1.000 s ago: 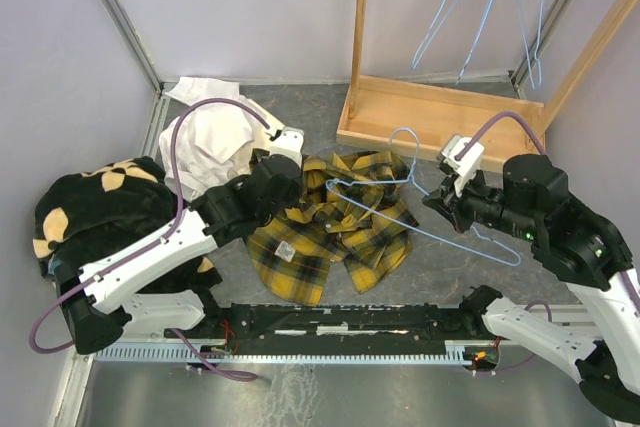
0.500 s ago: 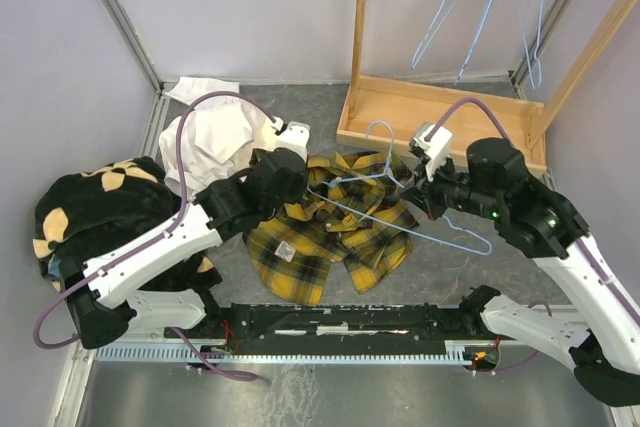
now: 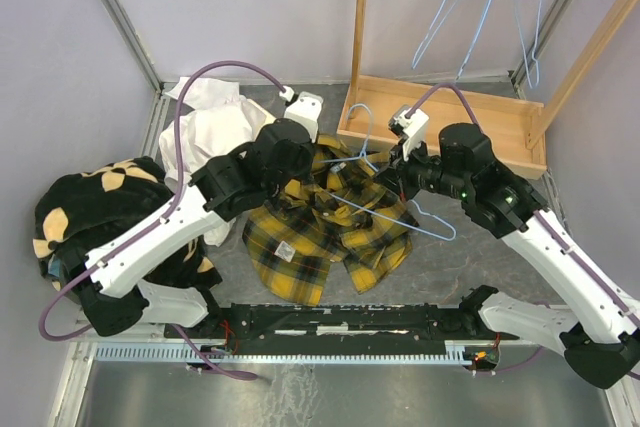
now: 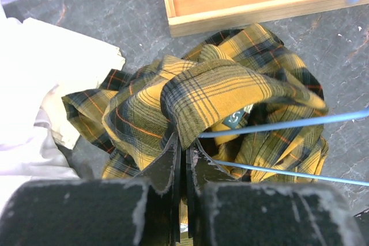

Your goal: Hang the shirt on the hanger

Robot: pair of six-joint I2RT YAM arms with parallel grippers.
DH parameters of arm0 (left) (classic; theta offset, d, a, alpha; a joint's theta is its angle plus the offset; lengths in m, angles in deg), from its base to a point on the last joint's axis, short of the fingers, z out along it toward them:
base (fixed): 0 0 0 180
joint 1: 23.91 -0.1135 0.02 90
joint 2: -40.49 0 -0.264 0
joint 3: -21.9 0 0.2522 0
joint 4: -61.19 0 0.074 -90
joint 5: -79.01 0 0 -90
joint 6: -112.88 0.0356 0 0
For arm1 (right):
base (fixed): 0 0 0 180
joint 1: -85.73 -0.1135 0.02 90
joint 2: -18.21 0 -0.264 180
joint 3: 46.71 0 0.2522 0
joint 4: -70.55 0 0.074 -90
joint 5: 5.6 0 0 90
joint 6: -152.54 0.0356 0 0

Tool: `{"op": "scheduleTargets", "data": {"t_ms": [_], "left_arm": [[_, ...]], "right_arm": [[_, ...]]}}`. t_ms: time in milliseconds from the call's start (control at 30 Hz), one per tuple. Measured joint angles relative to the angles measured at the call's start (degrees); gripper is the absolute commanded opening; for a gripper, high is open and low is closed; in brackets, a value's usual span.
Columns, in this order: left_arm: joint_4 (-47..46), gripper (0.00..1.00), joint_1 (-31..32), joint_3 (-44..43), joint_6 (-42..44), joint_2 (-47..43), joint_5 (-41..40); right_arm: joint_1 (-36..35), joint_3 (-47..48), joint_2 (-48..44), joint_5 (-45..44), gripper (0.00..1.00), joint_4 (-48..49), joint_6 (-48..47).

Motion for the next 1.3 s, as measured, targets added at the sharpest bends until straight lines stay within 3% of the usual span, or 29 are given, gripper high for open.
{"op": "scheduleTargets", "data": {"t_ms": [267,767,1100,1300], "left_arm": [[2.97,0.03,0.17,-5.75,3.87,2.51,1.46],[6.38,0.03,1.84,-12.63,5.03,4.57,4.5],[7.85,0.03,4.66,-18.51,4.98,8.68,5.73],[7.85,0.03,6.78,-19.02,4.9,8.94,5.57]], "right_arm": [[0.02,0.0,1.42,4.5,0.0,2.51,-1.27],[0.02,-3.08,7.87,2.93,0.0,20.24,5.01],[0.0,-11.5,7.8,-1.03,0.0,35.19,11.96],[-0.02,-15.65,3.87,-8.24,0.0,40.33,14.4]]}}
